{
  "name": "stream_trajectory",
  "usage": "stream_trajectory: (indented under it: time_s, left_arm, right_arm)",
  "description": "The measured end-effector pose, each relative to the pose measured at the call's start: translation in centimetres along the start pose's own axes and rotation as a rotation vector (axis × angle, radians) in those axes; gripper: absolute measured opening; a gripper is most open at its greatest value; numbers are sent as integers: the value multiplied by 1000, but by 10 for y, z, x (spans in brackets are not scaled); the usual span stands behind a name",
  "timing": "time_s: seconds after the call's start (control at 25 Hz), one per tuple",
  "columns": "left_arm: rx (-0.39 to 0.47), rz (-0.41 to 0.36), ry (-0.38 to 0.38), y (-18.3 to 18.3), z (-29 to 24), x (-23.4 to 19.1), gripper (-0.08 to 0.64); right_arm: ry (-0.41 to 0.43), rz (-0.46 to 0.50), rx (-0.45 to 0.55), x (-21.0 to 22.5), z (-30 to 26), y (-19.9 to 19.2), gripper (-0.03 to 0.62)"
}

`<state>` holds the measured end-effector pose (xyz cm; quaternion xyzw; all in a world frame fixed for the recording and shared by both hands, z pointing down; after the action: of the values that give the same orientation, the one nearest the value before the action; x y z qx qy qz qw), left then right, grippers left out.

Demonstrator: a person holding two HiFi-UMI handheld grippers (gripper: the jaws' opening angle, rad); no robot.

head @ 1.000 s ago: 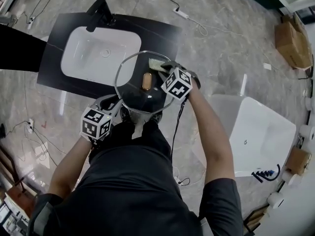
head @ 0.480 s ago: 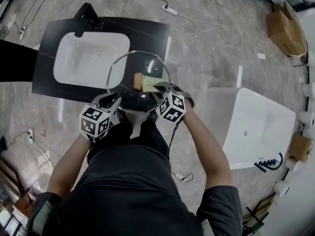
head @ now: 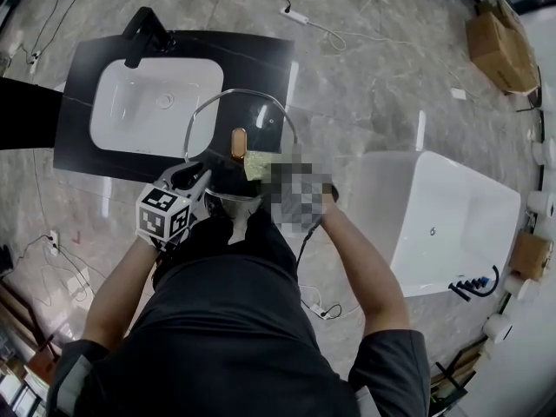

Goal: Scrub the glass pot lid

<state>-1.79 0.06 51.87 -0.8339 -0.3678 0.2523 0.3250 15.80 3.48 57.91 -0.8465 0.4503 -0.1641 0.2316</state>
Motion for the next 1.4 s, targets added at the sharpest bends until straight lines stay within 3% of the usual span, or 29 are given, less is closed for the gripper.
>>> stream_trajectory:
  time_s: [0.16, 0.28, 0.4, 0.64, 0.88, 1.08, 1.4]
  left_arm:
    - [1, 29, 29, -7, 9, -3, 78]
    - [0, 53, 47, -14, 16, -8, 78]
    - [-2, 75, 58, -23, 20, -14, 78]
    - [6, 90, 52, -26, 20, -16, 78]
    - [2, 75, 29, -28, 15, -21, 78]
    - [-4, 63, 6, -30, 17, -25, 78]
    - [-14, 57, 0, -44, 44, -45, 78]
  right_arm:
    - [-57, 11, -19, 49, -6, 14, 63]
    - [-92, -38, -18, 82, -7, 27, 63]
    - [-102, -62, -37, 92, -13, 34, 63]
    - [-140, -113, -44, 47, -7, 15, 63]
    - [-218, -389, -3, -4, 2, -6, 63]
    - [-186, -636, 36, -44, -15, 9, 63]
    - [-136, -550, -2, -86, -64, 86, 63]
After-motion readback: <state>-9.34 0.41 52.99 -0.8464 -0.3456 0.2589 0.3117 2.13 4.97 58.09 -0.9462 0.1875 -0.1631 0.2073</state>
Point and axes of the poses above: the fingertips, and each gripper's own axes: z backward along the fingers, x to its right, y out of its top, the point moved 4 cm from there along z, backward along the fingers, and after that the axes turned 12 degrees about -z, right-handed, at the moved point
